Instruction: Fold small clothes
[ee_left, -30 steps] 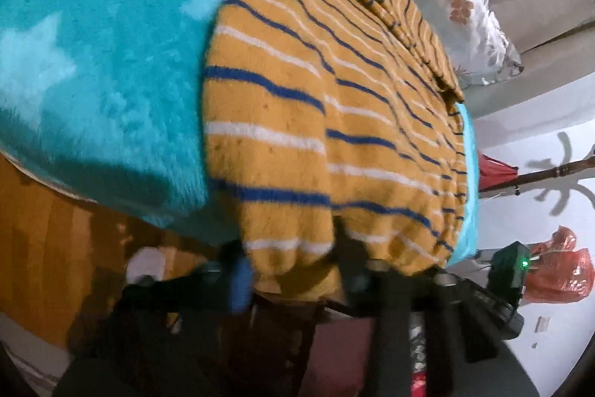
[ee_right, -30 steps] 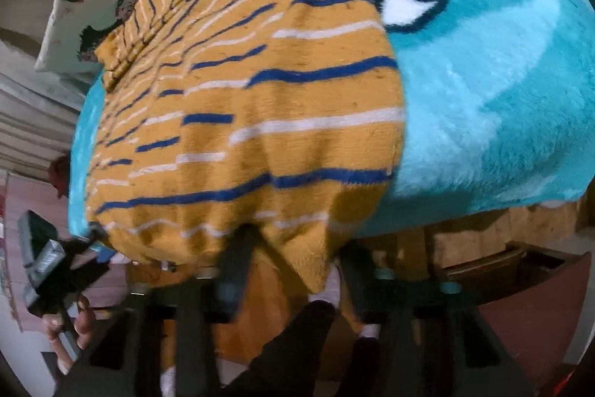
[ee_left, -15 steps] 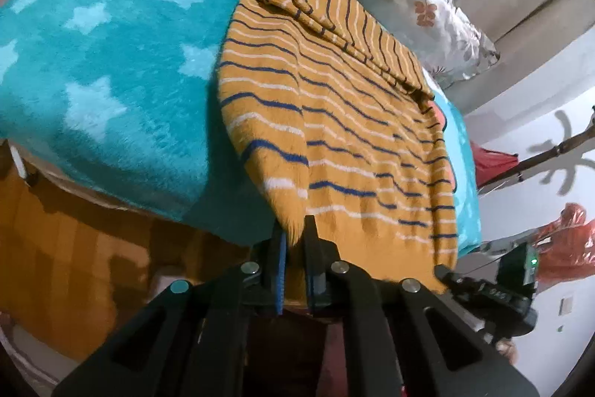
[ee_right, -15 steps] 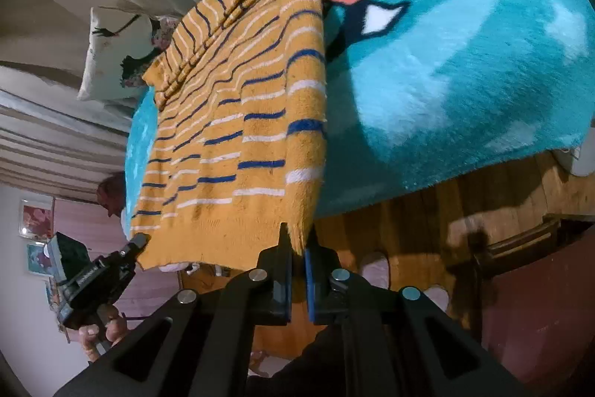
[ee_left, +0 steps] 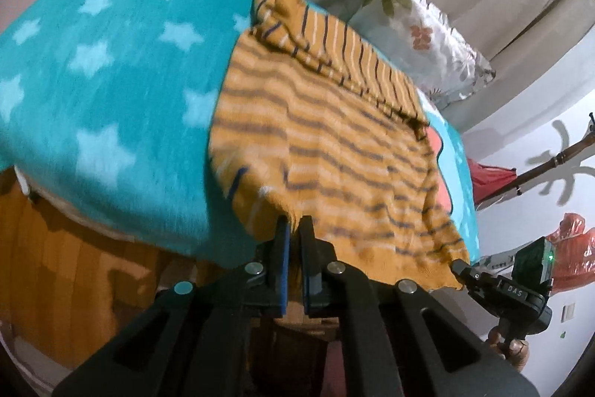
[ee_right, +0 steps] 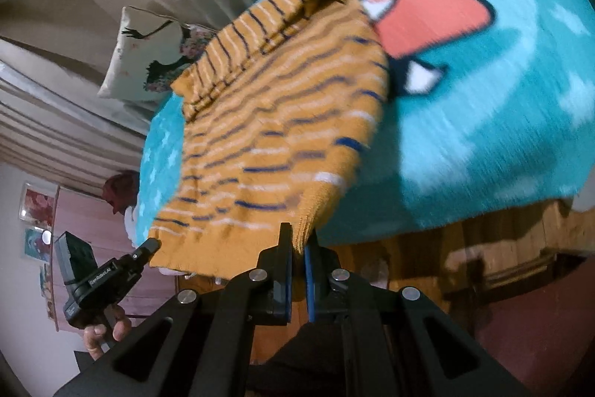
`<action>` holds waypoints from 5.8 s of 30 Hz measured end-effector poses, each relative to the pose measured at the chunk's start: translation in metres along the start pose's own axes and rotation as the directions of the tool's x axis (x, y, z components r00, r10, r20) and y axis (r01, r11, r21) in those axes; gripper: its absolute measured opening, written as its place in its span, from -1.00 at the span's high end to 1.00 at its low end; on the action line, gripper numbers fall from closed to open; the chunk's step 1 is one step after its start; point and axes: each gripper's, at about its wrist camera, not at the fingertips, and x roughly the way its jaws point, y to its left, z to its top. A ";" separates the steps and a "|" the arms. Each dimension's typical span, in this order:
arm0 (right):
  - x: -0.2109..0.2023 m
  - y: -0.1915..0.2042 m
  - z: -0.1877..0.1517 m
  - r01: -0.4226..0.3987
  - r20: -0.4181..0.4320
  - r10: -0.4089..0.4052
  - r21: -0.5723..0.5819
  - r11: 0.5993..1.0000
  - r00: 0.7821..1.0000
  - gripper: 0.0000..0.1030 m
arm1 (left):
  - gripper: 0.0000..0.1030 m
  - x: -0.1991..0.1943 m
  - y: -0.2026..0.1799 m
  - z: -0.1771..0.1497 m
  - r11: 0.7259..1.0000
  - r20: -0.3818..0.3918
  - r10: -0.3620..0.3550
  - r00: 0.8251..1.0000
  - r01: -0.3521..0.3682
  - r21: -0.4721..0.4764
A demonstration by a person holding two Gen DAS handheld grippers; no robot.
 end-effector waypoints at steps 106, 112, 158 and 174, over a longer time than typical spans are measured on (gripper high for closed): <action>0.056 -0.050 0.207 0.506 0.095 -0.517 0.117 0.855 0.851 0.00 | 0.99 0.266 -0.091 0.323 0.780 0.037 0.458 0.888 -0.422 0.462; 0.029 -0.055 0.211 0.440 0.167 -0.476 0.212 0.873 0.864 0.00 | -0.09 0.207 -0.092 0.298 0.876 0.052 0.294 0.955 -0.290 0.385; 0.009 -0.087 0.175 0.412 0.071 -0.427 0.163 0.896 0.901 -0.23 | -0.85 0.041 -0.034 0.141 0.915 0.220 0.396 0.891 -0.404 -0.009; 0.082 -0.024 0.125 0.352 -0.002 -0.358 0.180 0.918 0.934 -0.23 | -0.85 0.050 0.013 0.183 0.942 0.109 0.330 0.938 -0.334 0.024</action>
